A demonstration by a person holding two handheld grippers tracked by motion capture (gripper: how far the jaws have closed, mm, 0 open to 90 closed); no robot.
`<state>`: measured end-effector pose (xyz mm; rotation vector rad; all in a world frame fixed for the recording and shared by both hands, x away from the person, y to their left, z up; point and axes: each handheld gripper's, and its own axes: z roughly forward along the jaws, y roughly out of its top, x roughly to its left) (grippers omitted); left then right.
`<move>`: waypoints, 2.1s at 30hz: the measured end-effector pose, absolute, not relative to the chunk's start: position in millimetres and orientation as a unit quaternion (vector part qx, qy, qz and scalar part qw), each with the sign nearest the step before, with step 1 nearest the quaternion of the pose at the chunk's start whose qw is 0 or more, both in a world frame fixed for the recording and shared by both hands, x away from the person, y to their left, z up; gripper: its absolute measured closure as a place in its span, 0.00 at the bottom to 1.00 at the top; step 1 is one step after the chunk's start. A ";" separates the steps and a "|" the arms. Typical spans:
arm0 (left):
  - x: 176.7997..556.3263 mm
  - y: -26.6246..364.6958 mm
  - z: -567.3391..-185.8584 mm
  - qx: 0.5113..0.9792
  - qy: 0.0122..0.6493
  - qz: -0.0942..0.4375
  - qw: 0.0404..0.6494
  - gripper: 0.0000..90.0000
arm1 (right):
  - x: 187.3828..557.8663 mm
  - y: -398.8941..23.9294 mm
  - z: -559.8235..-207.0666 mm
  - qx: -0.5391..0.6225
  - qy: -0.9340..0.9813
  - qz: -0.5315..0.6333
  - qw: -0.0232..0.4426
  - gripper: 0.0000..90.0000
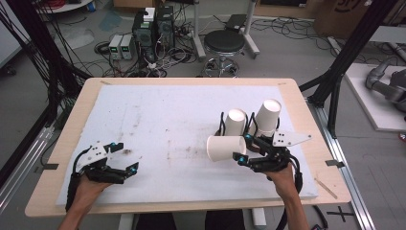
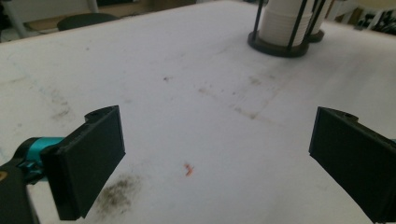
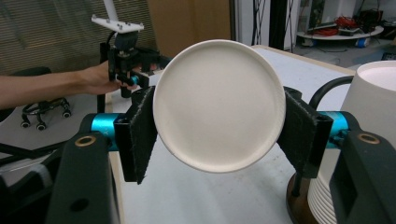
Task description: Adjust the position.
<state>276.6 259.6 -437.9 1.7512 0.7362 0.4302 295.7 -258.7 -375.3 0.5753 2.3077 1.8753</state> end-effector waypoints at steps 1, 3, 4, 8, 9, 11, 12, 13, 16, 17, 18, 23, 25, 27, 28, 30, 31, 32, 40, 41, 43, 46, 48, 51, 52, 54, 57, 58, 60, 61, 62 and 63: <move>277.3 259.9 -433.6 0.739 0.313 0.170 0.572 0.04 | 295.7 -258.2 -375.3 0.190 0.760 0.619 0.055 0.39; 278.0 259.8 -429.3 0.738 0.309 0.161 0.578 0.04 | 296.4 -257.8 -375.3 0.187 0.760 0.621 0.054 0.39; 278.8 259.6 -421.6 0.741 0.297 0.160 0.581 0.04 | 297.1 -256.6 -374.8 0.185 0.762 0.618 0.052 0.39; 280.7 259.1 -412.3 0.746 0.282 0.145 0.586 0.04 | 299.8 -253.7 -373.8 0.176 0.766 0.617 0.047 0.39; 282.5 257.5 -406.6 0.752 0.272 0.138 0.585 0.04 | 300.3 -252.8 -373.2 0.175 0.767 0.616 0.045 0.39; 283.6 256.4 -403.7 0.754 0.267 0.134 0.585 0.04 | 300.8 -251.8 -372.6 0.173 0.768 0.615 0.045 0.39; 285.5 253.7 -397.9 0.758 0.260 0.126 0.585 0.04 | 302.1 -250.0 -371.7 0.169 0.768 0.616 0.041 0.39; 286.5 252.0 -395.2 0.758 0.255 0.120 0.588 0.04 | 302.5 -248.9 -371.3 0.168 0.767 0.618 0.040 0.39; 288.3 248.3 -390.3 0.760 0.248 0.108 0.591 0.04 | 303.4 -246.7 -370.9 0.164 0.766 0.620 0.036 0.39; 289.3 246.1 -388.1 0.761 0.242 0.101 0.593 0.04 | 303.9 -245.5 -370.9 0.162 0.767 0.620 0.034 0.39; 290.1 244.3 -386.1 0.763 0.234 0.095 0.596 0.04 | 304.4 -242.9 -371.0 0.159 0.769 0.619 0.029 0.39; 293.0 232.1 -377.6 0.769 0.201 0.067 0.604 0.04 | 306.1 -236.3 -370.1 0.145 0.767 0.625 0.017 0.39; 293.8 225.9 -375.1 0.768 0.186 0.056 0.611 0.04 | 306.1 -234.9 -369.5 0.144 0.768 0.624 0.014 0.39; 294.8 218.7 -373.0 0.769 0.172 0.052 0.614 0.04 | 306.9 -231.6 -368.8 0.138 0.766 0.627 0.012 0.39; 295.7 214.9 -372.2 0.770 0.166 0.050 0.614 0.04 | 307.2 -227.7 -367.9 0.134 0.766 0.628 0.008 0.39; 297.2 207.6 -370.2 0.774 0.157 0.043 0.612 0.04 | 307.0 -225.8 -367.5 0.133 0.768 0.626 0.006 0.39; 297.9 204.1 -368.9 0.775 0.151 0.040 0.612 0.04 | 307.0 -223.5 -367.2 0.129 0.769 0.626 0.004 0.39; 298.6 200.9 -367.6 0.778 0.145 0.037 0.610 0.04 | 307.1 -221.5 -366.9 0.127 0.770 0.626 0.004 0.39; 302.8 179.1 -359.5 0.787 0.118 0.025 0.605 0.04 | 308.3 -208.0 -367.4 0.112 0.770 0.627 -0.009 0.39; 303.1 176.7 -359.3 0.786 0.117 0.023 0.606 0.04 | 308.3 -208.0 -367.4 0.112 0.770 0.627 -0.009 0.39; 304.1 172.1 -359.0 0.788 0.111 0.020 0.605 0.04 | 308.5 -205.0 -367.4 0.108 0.771 0.628 -0.011 0.39; 305.0 165.1 -360.2 0.790 0.105 0.013 0.604 0.04 | 308.4 -200.5 -367.0 0.104 0.769 0.631 -0.014 0.39; 305.8 160.5 -361.4 0.792 0.104 0.010 0.602 0.04 | 308.2 -197.4 -366.9 0.101 0.768 0.632 -0.019 0.39; 306.9 153.9 -361.8 0.790 0.099 0.002 0.605 0.04 | 308.5 -192.4 -367.5 0.097 0.770 0.630 -0.020 0.39; 307.1 151.5 -361.3 0.790 0.097 0.000 0.605 0.04 | 308.5 -189.4 -368.0 0.096 0.771 0.629 -0.024 0.39; 307.3 145.4 -359.6 0.790 0.093 -0.005 0.606 0.04 | 308.7 -187.9 -368.2 0.093 0.771 0.630 -0.024 0.39; 308.2 135.9 -355.0 0.790 0.083 -0.011 0.607 0.04 | 309.1 -183.7 -368.7 0.090 0.772 0.629 -0.025 0.39; 308.3 132.7 -353.8 0.788 0.082 -0.014 0.610 0.04 | 308.7 -182.6 -368.6 0.090 0.772 0.629 -0.028 0.39; 308.9 127.1 -353.1 0.789 0.078 -0.018 0.609 0.04 | 308.6 -180.4 -368.7 0.089 0.771 0.630 -0.029 0.39; 309.3 125.0 -353.5 0.790 0.077 -0.020 0.608 0.04 | 308.2 -179.2 -368.6 0.087 0.771 0.630 -0.030 0.39; 309.6 123.1 -354.3 0.792 0.077 -0.022 0.605 0.04 | 308.2 -179.2 -368.6 0.087 0.771 0.630 -0.030 0.39; 309.8 121.4 -355.0 0.794 0.077 -0.023 0.603 0.04 | 308.3 -178.8 -368.4 0.086 0.771 0.630 -0.028 0.39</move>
